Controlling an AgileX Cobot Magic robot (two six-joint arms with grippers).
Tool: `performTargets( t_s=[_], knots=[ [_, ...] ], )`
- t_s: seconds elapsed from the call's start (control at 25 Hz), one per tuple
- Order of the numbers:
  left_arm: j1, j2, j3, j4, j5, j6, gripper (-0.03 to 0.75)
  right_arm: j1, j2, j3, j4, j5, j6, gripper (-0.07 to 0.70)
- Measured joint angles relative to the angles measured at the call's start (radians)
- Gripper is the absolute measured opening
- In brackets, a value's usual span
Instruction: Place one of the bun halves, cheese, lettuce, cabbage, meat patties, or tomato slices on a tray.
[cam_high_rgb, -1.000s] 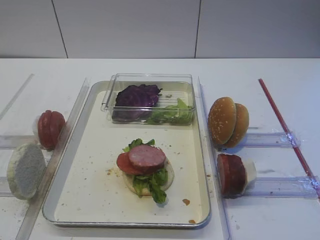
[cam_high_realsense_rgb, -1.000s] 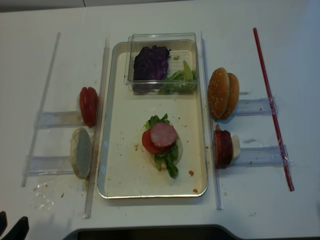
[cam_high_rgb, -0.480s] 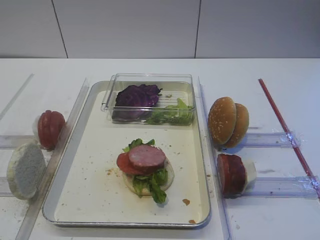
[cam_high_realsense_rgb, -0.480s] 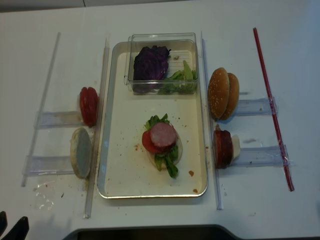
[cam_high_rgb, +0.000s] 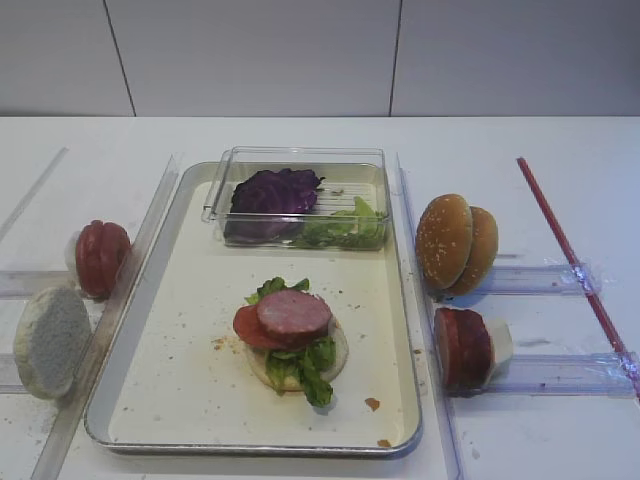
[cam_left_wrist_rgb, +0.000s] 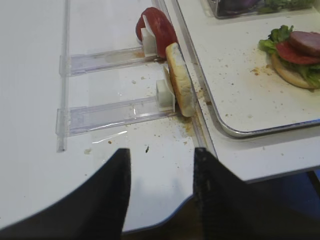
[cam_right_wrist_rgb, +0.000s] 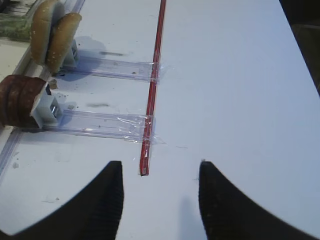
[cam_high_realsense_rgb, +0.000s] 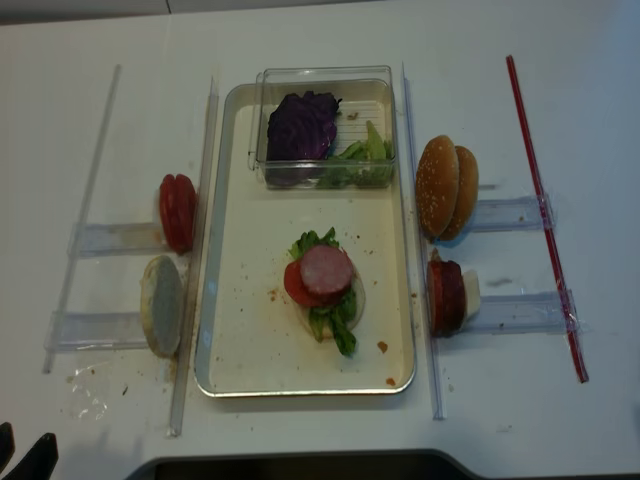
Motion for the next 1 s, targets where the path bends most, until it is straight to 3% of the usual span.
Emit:
performTargets(
  t_s=[1.0],
  knots=[
    [0.0,0.0,0.0,0.0,0.0,0.0,0.285,0.0,0.0,0.0,0.0,0.0,0.001,0.382]
  ],
)
